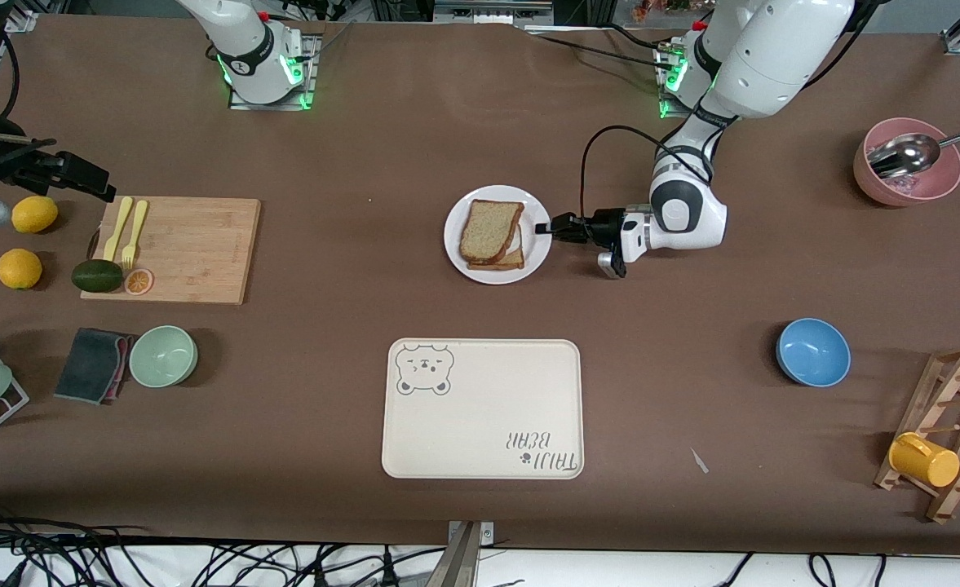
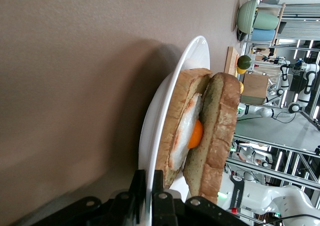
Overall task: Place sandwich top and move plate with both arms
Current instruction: 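Slide the plate with the left gripper onto the cream bear tray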
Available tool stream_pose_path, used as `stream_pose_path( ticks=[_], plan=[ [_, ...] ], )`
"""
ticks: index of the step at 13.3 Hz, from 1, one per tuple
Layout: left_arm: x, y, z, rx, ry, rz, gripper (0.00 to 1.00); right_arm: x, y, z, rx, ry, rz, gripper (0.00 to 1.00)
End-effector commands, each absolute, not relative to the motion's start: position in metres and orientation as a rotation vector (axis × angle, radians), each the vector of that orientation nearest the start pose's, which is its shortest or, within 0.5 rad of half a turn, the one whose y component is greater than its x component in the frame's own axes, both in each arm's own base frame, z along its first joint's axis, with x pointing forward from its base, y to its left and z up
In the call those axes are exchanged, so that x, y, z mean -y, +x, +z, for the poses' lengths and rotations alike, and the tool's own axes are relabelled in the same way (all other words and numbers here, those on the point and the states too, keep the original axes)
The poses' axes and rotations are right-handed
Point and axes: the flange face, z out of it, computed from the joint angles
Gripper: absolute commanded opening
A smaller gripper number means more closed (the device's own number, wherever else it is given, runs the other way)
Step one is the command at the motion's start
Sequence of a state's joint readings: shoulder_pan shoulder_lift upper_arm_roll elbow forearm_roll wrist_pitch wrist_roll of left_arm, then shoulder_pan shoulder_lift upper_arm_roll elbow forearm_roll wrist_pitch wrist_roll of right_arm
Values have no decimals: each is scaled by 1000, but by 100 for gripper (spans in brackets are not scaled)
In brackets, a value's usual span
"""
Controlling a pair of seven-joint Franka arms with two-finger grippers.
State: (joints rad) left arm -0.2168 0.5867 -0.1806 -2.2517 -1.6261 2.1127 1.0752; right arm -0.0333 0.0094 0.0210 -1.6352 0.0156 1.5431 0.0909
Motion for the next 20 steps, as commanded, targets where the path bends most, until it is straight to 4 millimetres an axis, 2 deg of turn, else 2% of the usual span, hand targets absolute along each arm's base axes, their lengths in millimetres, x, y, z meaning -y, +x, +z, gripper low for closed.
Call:
stream_pose_path(
  ticks=[1, 7, 10, 15, 20],
  plan=[
    [241, 422, 95, -17, 1971, -170, 0, 5, 549, 587, -166, -3111, 164, 100],
    [241, 427, 98, -12, 1969, -159, 0, 5, 549, 587, -166, -3111, 166, 100],
    [237, 435, 104, -15, 1967, -135, 0, 5, 549, 587, -166, -3111, 166, 100],
    [239, 461, 119, -12, 1953, -86, 0, 5, 549, 587, -166, -3111, 164, 100],
    [236, 500, 135, -59, 1946, -58, 0, 5, 549, 587, -166, -3111, 164, 100]
  ],
)
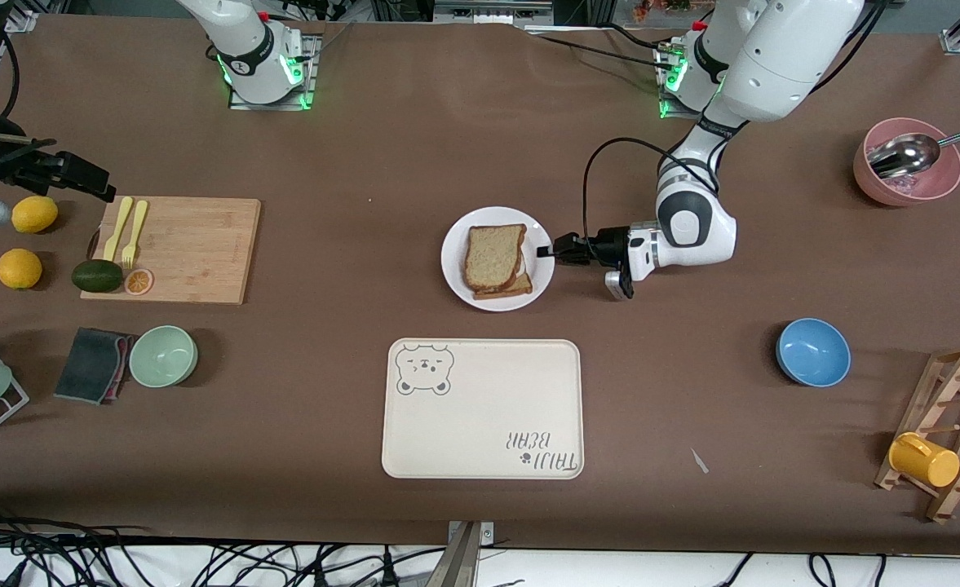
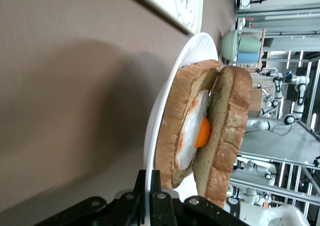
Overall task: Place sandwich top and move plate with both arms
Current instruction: 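Slide the plate with the left gripper onto the cream bear tray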
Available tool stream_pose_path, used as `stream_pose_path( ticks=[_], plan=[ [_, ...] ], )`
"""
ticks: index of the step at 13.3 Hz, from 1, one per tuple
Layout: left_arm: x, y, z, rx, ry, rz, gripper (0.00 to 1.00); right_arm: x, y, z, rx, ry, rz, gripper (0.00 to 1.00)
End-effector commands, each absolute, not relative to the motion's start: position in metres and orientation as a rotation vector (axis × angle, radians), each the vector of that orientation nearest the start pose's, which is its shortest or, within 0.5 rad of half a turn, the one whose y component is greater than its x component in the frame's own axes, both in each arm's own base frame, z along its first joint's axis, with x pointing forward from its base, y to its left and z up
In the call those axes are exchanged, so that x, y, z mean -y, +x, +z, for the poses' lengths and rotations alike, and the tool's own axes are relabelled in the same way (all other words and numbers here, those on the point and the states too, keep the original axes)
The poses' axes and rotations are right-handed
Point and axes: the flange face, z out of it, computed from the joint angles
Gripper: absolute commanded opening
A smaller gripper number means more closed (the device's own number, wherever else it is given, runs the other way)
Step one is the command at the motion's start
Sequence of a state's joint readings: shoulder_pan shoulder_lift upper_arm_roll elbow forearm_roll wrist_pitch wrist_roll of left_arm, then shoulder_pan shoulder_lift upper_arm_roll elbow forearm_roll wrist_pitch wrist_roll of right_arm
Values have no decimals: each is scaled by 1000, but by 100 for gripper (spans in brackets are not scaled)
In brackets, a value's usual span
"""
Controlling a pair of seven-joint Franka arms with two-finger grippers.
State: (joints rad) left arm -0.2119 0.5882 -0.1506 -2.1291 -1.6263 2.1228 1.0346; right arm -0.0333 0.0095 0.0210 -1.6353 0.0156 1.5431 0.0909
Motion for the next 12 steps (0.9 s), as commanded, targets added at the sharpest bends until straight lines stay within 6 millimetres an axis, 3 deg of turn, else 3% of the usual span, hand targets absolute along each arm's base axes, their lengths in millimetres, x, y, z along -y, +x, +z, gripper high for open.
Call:
stream_pose_path(
  ticks=[1, 12],
  plan=[
    [237, 505, 135, -51, 1950, -60, 0, 5, 549, 587, -166, -3111, 164, 100],
    [229, 601, 139, -132, 1993, -47, 0, 5, 549, 587, -166, -3111, 164, 100]
  ],
)
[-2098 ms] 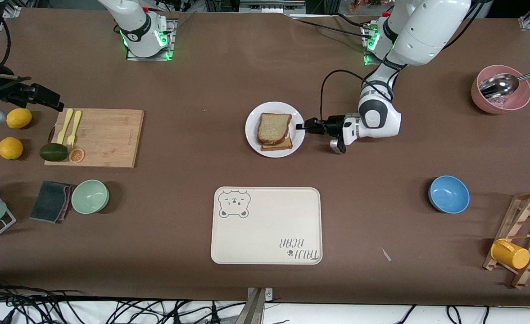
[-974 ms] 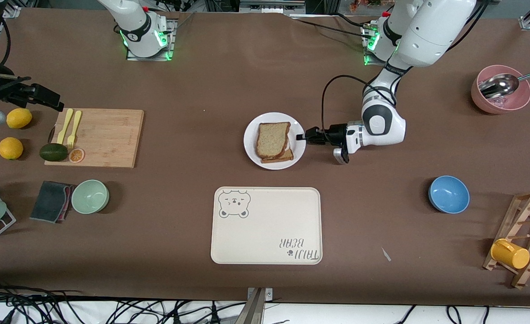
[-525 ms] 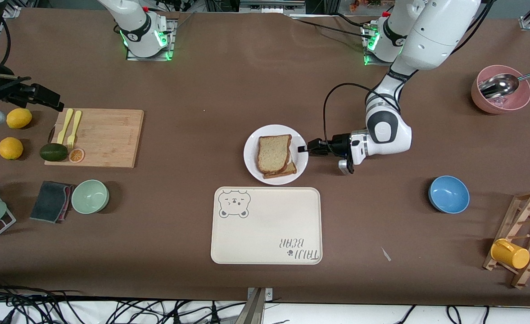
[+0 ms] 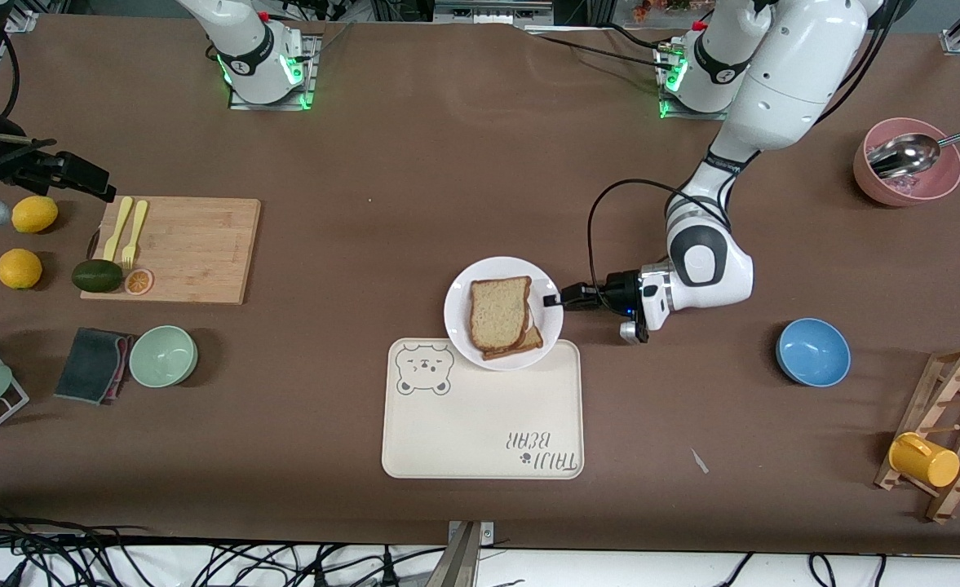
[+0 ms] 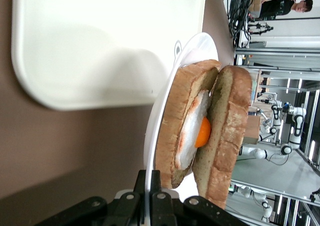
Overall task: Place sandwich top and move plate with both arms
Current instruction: 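Slide the plate with the left gripper onto the cream bear tray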
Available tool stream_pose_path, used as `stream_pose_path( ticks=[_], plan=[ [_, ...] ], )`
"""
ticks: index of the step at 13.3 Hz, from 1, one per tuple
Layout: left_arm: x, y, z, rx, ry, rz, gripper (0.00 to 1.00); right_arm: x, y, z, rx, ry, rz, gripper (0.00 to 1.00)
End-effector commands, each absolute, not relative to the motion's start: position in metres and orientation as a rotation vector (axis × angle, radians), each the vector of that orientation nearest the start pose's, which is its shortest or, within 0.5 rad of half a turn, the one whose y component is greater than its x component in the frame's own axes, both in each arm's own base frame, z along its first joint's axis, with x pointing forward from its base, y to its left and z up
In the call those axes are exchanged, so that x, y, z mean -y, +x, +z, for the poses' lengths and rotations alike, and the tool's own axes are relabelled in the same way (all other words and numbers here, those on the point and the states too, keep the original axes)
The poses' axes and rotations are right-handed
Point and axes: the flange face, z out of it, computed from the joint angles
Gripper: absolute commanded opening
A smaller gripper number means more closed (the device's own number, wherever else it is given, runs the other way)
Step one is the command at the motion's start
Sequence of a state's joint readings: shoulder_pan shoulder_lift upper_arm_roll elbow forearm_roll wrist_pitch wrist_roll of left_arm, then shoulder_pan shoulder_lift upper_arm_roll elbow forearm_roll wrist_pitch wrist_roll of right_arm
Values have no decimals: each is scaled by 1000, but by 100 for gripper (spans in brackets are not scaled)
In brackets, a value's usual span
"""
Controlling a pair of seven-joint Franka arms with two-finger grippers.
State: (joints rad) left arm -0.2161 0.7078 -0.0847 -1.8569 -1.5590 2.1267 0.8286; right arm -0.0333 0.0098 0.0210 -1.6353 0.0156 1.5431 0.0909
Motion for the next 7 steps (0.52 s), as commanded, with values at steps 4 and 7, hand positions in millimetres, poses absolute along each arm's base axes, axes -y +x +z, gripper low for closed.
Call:
stream_pose_path(
  ticks=[4, 7],
  plan=[
    [234, 629, 139, -151, 2038, -57, 0, 5, 549, 587, -166, -3111, 164, 100],
    [234, 644, 148, -177, 2053, -73, 0, 5, 549, 587, -166, -3111, 164, 100]
  ],
)
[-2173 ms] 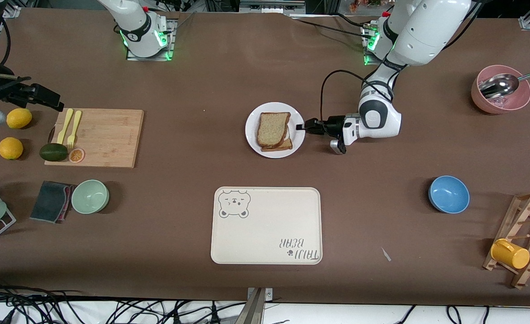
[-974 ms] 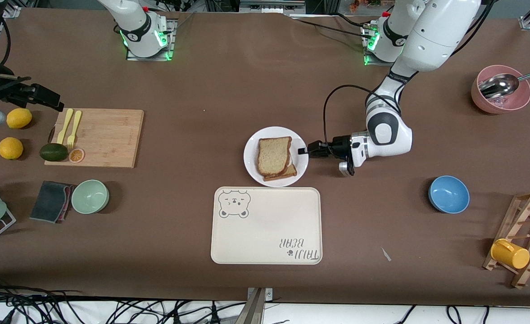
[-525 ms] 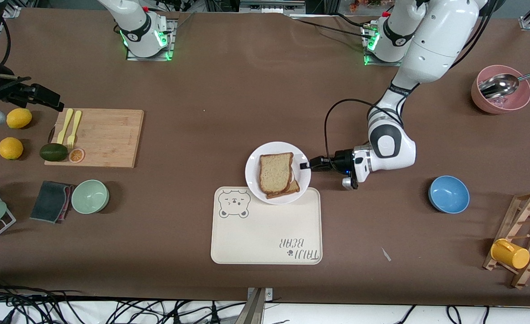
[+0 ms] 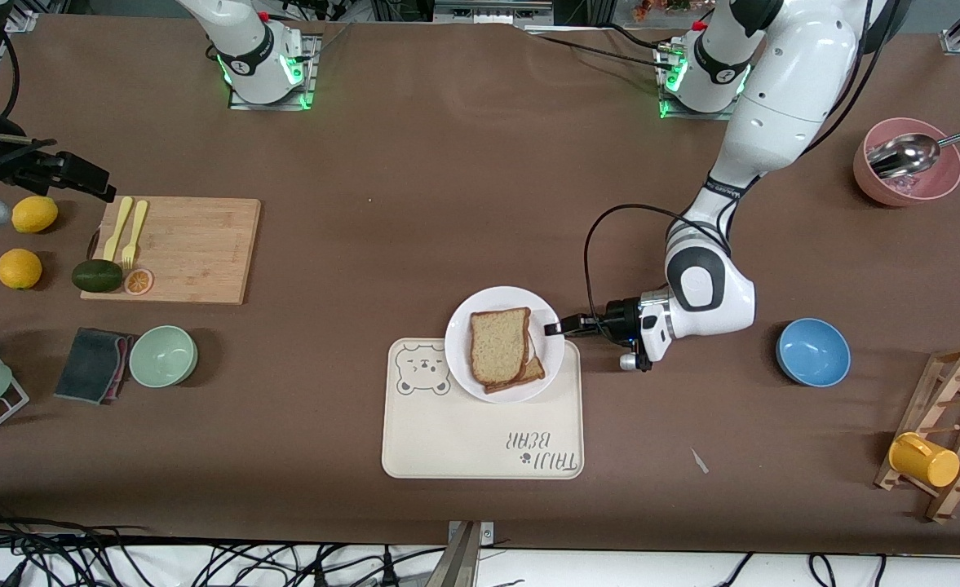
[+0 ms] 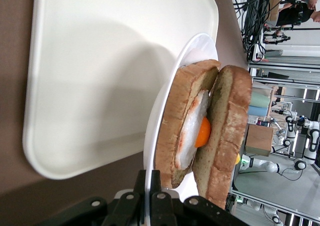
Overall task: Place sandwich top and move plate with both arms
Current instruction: 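Slide the plate with the left gripper onto the cream bear tray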
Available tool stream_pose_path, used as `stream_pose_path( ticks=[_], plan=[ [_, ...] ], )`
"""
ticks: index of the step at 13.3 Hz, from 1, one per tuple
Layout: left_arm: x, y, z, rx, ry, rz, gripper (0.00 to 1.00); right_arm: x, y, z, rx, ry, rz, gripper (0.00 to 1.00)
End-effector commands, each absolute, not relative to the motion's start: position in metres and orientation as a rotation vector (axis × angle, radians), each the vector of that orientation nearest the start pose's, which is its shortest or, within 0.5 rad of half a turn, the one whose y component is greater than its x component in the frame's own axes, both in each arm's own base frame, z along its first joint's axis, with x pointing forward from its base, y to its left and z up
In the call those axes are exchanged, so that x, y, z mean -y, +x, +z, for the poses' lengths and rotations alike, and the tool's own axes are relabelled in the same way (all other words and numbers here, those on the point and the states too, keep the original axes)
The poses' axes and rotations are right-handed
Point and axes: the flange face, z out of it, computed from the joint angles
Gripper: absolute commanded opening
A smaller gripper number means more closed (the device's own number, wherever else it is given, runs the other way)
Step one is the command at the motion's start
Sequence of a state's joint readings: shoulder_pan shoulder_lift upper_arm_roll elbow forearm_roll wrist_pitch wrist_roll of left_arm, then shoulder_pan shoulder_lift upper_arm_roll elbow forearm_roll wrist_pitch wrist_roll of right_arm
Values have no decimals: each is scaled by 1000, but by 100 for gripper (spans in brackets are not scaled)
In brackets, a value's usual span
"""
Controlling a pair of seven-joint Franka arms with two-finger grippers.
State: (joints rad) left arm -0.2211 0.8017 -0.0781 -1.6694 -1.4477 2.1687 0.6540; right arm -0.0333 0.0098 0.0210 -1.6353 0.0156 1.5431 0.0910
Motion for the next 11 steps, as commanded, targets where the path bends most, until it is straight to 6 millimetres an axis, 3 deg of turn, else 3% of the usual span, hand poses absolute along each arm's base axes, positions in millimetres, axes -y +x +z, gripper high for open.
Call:
stream_pose_path(
  ticks=[1, 11],
  plan=[
    [234, 648, 150, -179, 2052, -68, 0, 5, 549, 587, -166, -3111, 164, 100],
    [217, 704, 153, -274, 2045, -12, 0, 5, 549, 588, -166, -3111, 162, 100]
  ],
)
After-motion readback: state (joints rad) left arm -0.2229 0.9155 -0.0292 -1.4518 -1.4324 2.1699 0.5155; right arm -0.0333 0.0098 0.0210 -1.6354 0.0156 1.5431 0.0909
